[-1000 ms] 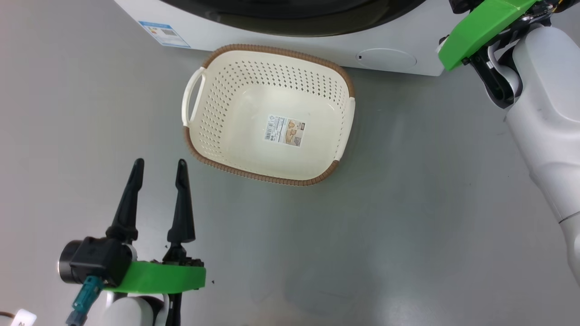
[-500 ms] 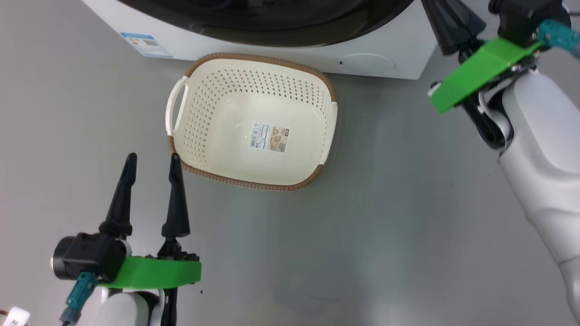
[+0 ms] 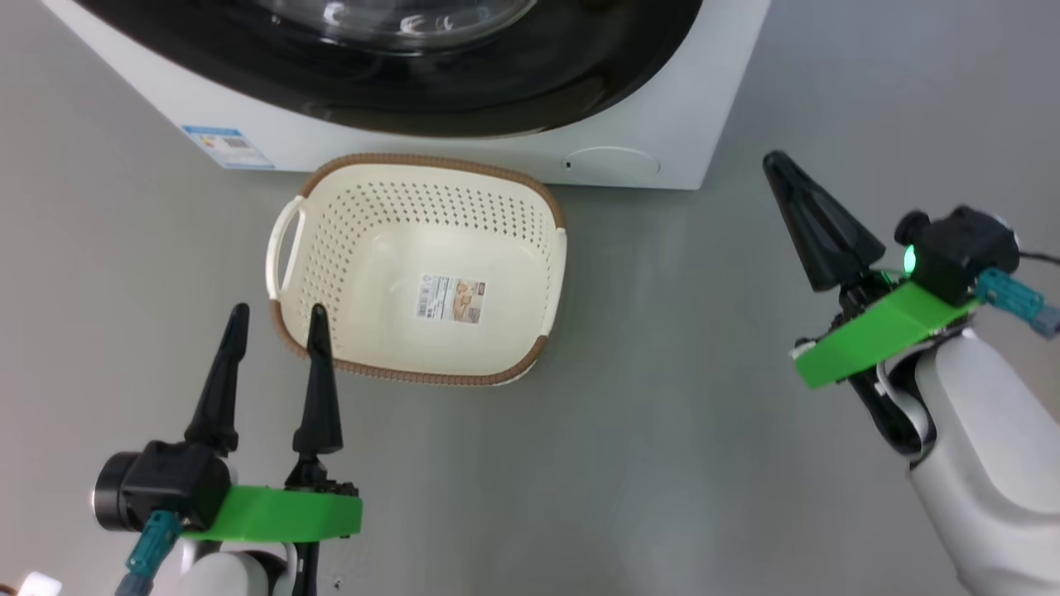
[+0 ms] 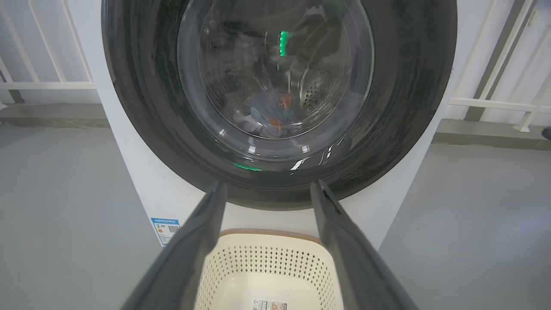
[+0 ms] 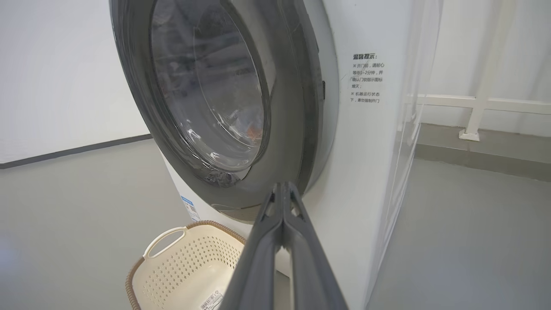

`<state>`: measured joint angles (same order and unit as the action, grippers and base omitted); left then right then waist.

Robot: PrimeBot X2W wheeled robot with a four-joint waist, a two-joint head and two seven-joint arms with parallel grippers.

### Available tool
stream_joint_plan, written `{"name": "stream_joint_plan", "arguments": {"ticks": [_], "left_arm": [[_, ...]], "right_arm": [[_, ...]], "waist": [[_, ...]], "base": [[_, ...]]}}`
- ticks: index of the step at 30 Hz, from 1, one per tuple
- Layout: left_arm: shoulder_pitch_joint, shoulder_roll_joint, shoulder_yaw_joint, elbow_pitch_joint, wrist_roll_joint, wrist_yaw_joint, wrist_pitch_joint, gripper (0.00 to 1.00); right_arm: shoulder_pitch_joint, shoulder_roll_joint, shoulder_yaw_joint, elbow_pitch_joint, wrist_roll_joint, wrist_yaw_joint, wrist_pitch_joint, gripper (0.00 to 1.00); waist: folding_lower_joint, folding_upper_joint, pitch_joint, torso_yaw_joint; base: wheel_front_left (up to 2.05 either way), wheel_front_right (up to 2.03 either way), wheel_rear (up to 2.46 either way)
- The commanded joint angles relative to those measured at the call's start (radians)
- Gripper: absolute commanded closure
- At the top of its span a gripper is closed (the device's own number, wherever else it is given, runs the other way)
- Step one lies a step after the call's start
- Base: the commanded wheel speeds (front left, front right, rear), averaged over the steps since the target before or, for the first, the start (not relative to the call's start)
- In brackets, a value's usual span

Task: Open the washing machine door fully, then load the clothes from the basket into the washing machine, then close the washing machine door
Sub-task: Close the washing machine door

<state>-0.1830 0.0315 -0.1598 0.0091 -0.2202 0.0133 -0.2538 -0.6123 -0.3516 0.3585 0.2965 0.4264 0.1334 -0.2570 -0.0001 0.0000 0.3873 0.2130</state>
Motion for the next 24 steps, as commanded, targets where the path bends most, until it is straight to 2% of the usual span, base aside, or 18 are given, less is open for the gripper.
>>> {"name": "stream_joint_plan", "arguments": {"ticks": [1, 2, 13, 24], "left_arm": [[0.011, 0.019, 0.037, -0.008, 0.012, -0.007, -0.008, 0.00], [0.014, 0.019, 0.037, -0.004, 0.013, -0.009, -0.008, 0.00], [0.061, 0.033, 0.030, 0.047, 0.016, -0.034, -0.008, 0.00], [0.114, 0.053, 0.024, 0.068, 0.006, -0.038, 0.001, 0.00]], "right_arm": [[0.057, 0.020, -0.017, -0.045, -0.016, -0.003, -0.005, 0.08], [0.081, 0.026, -0.034, -0.055, -0.025, -0.003, -0.005, 0.00], [0.275, 0.098, -0.202, -0.122, -0.097, -0.003, -0.005, 0.00], [0.415, 0.156, -0.303, -0.161, -0.129, -0.003, 0.005, 0.00]], "waist": [[0.0001, 0.0000, -0.034, -0.029], [0.0001, 0.0000, -0.042, -0.033], [0.0001, 0.0000, -0.146, -0.077], [0.0001, 0.0000, -0.237, -0.104]], "base": [[0.00, 0.00, 0.00], [0.00, 0.00, 0.00], [0.00, 0.00, 0.00], [0.00, 0.00, 0.00]]}}
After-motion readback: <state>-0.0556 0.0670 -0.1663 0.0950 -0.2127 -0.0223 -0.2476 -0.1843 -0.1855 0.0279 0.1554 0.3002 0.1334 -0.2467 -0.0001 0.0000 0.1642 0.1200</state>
